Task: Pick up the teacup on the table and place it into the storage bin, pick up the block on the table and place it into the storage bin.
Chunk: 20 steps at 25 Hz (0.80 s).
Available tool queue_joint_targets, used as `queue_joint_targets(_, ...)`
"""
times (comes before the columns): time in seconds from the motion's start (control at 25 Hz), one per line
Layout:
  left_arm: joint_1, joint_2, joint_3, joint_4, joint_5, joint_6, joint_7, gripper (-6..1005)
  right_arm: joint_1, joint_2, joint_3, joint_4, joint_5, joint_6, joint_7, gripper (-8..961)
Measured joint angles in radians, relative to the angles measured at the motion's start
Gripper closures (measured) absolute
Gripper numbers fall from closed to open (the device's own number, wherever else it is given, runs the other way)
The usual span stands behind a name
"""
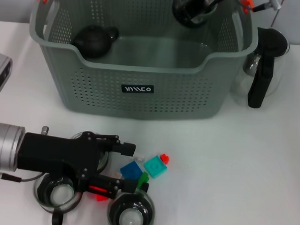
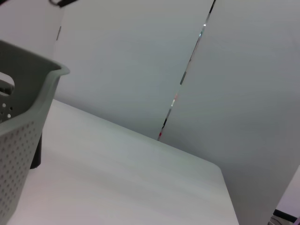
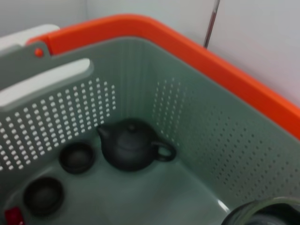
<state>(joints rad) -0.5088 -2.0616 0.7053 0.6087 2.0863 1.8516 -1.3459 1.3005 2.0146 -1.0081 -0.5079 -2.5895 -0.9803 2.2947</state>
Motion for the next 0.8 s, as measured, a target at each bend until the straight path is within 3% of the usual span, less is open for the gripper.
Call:
queue_joint_targets(0.48,0.008,0.002,-0.007,-0.004,0.0,-0.008,0.024,124,-0.014,0.021,-0.06,0.075,-0.001,0.117,0.002,896)
queue_joint_targets(0.8,0.009,0.002,-0.009,-0.004,0.0,-0.012,0.025,124,-0.031,0.032,-0.115,0.079,-0.001,0.127,0.004,896)
